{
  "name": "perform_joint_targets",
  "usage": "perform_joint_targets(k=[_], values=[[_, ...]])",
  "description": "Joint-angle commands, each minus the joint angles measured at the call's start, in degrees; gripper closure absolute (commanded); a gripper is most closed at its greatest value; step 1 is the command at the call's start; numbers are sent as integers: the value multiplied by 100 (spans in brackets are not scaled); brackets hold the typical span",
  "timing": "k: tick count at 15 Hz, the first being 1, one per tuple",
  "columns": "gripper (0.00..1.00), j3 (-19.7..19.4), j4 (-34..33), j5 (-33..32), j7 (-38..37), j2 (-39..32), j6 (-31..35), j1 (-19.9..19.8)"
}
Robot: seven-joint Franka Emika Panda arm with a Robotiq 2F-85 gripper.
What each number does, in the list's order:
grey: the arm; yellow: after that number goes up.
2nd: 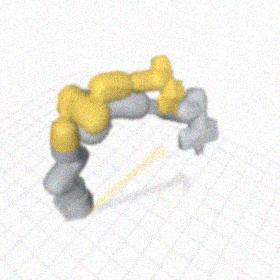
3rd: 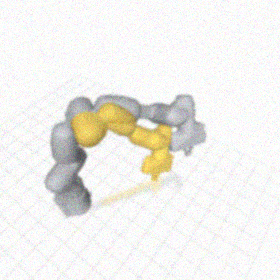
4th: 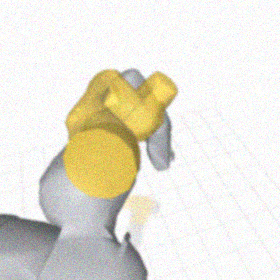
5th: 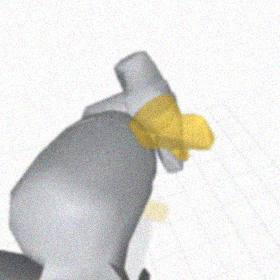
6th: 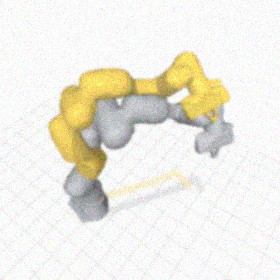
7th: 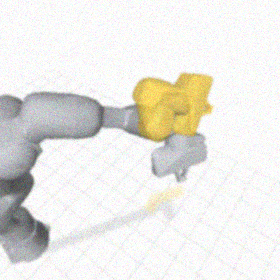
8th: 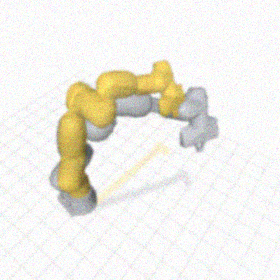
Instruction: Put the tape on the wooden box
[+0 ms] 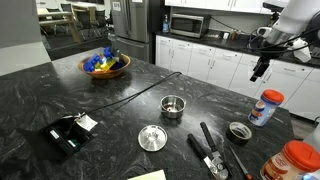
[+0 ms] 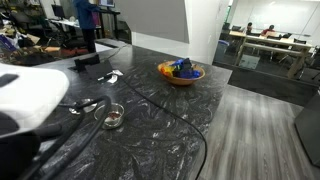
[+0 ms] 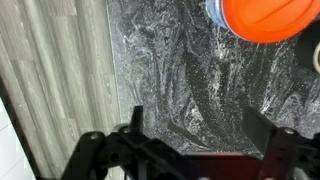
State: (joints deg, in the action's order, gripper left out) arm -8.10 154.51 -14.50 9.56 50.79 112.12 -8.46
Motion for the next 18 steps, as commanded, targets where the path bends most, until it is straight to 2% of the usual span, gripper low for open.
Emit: perform_joint_targets(k=[1,7,13,15,18], values=[[0,-16,-19,19,10,-4,-49,68],[0,-58,-87,322,205,52,-231,404],[0,-132,-8,1191,893,50,-450,1240],[0,29,2,1114,667,5,-327,1147],[0,35,4,1118,665,1,-328,1172]])
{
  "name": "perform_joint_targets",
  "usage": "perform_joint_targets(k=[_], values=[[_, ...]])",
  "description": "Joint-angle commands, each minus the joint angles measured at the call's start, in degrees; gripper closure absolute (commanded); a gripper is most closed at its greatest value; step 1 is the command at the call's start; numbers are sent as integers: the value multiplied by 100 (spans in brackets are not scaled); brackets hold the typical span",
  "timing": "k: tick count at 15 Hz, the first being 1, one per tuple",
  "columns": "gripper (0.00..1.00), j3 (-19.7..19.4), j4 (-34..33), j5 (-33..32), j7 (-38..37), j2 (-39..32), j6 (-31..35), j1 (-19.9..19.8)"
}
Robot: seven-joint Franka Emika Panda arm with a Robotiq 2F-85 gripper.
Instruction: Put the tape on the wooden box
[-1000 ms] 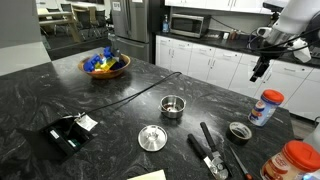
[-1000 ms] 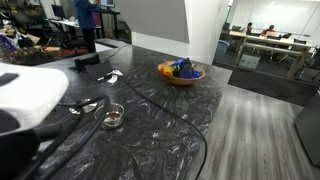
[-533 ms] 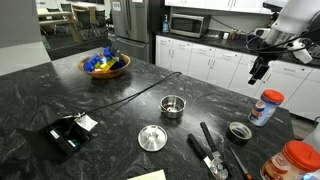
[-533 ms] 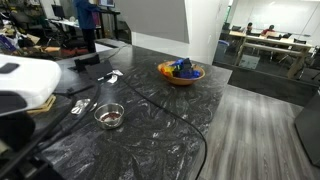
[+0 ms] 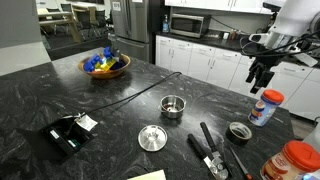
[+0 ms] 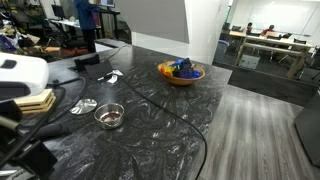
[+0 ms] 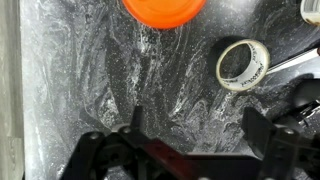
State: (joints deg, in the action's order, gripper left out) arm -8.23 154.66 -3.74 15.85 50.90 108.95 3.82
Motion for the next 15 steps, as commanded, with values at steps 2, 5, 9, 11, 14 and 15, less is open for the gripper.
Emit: perform_joint_targets(k=[2,5,9,11,14,15], values=[[0,48,-12,42,36,-10,-11,-56],[0,40,-24,88,135,30,-90,31],[0,226,63,495,548,-24,-58,720],[0,421,99,729,715,-144,-34,1155],[0,647,164,806,506,-133,-9,1298],[0,724,167,829,509,-192,-4,1414]])
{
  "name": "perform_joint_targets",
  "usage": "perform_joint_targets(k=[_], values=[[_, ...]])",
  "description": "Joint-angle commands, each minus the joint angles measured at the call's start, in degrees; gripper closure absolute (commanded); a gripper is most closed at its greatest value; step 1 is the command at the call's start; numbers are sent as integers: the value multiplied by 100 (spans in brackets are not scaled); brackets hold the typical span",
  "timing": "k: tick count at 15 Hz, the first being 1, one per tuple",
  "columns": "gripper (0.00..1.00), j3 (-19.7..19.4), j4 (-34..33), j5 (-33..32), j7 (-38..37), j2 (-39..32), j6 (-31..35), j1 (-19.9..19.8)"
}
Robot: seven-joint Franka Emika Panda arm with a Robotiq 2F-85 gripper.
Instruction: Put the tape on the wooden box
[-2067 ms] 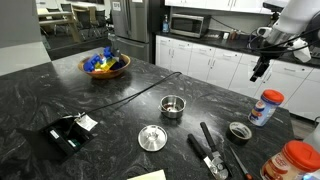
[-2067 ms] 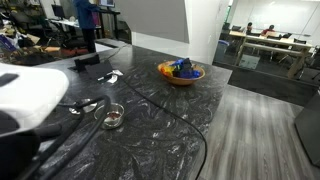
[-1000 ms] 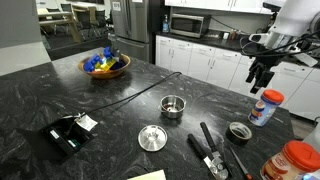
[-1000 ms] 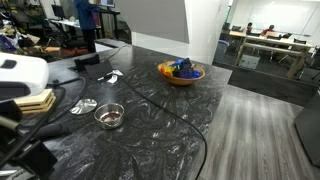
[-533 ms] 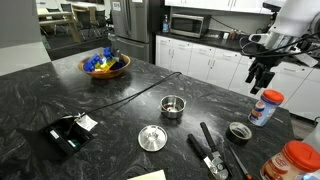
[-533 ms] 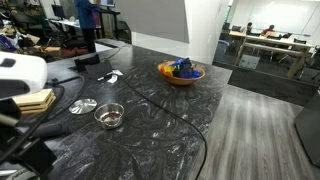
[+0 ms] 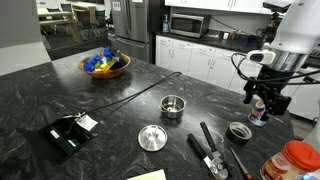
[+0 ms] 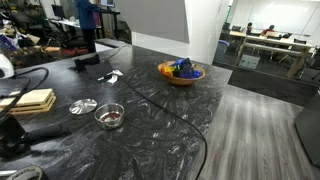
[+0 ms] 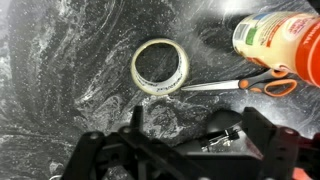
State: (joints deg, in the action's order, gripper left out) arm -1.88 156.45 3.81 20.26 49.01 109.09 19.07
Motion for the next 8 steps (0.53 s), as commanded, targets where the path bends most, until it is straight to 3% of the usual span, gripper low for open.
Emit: perform_joint_targets(k=[1,8], values=[[0,112,-12,76,74,-45,-10,-80],[0,118,-4,121,44,-86,-90,-97]])
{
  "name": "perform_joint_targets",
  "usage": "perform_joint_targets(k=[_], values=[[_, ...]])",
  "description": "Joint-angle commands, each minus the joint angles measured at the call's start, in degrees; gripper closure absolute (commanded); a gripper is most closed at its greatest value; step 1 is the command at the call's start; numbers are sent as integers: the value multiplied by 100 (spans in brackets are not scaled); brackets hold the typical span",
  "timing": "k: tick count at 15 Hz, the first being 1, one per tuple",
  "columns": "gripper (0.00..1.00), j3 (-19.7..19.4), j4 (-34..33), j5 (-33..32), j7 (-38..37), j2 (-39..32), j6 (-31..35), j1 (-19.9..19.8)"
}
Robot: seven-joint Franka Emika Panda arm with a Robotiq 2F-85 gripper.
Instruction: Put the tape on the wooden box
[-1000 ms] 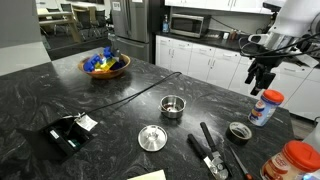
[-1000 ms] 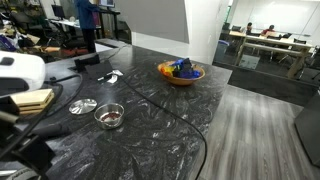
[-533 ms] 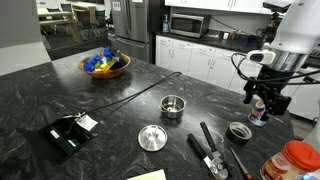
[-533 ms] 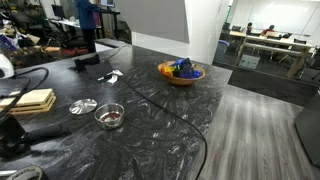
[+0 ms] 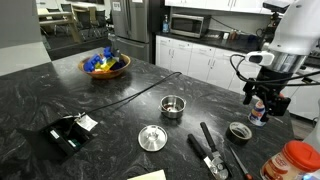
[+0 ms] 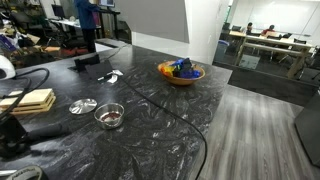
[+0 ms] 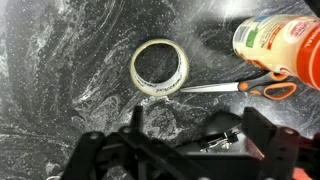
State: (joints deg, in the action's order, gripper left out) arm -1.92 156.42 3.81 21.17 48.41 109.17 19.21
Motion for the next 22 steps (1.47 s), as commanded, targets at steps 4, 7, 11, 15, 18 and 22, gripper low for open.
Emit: perform_joint_targets(k=[4,7,11,15,18,22], values=[[0,326,268,353,-746,72,-147,-222],[0,487,269,411,-1290,77,-98,-297],[0,679,255,374,-1964,63,-168,-482],[0,669,254,344,-1936,33,-108,-498],[0,683,254,343,-1970,33,-108,-513],[0,625,258,1039,-2216,-315,226,-506]])
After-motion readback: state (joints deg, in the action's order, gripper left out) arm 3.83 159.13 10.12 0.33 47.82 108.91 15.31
